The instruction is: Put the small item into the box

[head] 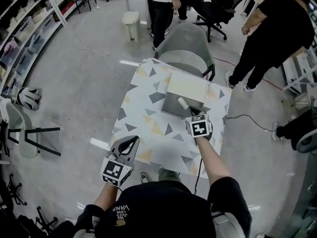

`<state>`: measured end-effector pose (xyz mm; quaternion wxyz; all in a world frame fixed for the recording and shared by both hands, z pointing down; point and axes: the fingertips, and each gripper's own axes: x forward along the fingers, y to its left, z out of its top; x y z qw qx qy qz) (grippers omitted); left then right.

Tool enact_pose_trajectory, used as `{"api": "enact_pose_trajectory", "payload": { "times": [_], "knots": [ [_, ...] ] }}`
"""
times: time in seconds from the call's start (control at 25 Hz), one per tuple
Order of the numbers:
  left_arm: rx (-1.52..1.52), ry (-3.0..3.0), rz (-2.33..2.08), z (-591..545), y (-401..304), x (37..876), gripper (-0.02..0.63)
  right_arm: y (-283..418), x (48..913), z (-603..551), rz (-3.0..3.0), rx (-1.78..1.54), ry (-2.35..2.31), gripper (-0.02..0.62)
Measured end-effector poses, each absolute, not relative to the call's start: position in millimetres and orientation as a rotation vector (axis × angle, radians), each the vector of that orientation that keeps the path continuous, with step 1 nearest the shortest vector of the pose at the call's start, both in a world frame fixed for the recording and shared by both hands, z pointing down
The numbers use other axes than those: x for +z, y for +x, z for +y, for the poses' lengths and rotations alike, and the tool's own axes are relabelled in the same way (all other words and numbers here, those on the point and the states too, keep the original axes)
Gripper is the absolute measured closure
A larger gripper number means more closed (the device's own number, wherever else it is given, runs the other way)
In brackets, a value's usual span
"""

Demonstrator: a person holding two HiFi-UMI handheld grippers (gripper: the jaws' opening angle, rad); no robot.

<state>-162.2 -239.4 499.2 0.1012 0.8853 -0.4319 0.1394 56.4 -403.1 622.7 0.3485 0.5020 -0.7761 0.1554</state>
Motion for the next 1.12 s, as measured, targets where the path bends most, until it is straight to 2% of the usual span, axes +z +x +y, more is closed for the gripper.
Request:
{"api": "enact_pose_trajectory", "payload": {
  "times": [0.6, 1.12],
  "knots": [
    [0.381, 2.723, -1.139, -182, -161, 494, 0.6, 55, 531, -278, -2.18, 0.365, 1.613, 0.595],
    [0.299, 2.787, -1.09, -134, -170, 483, 0.6, 44, 494, -167, -2.307, 0.395, 1.788, 0.595]
  ]
}}
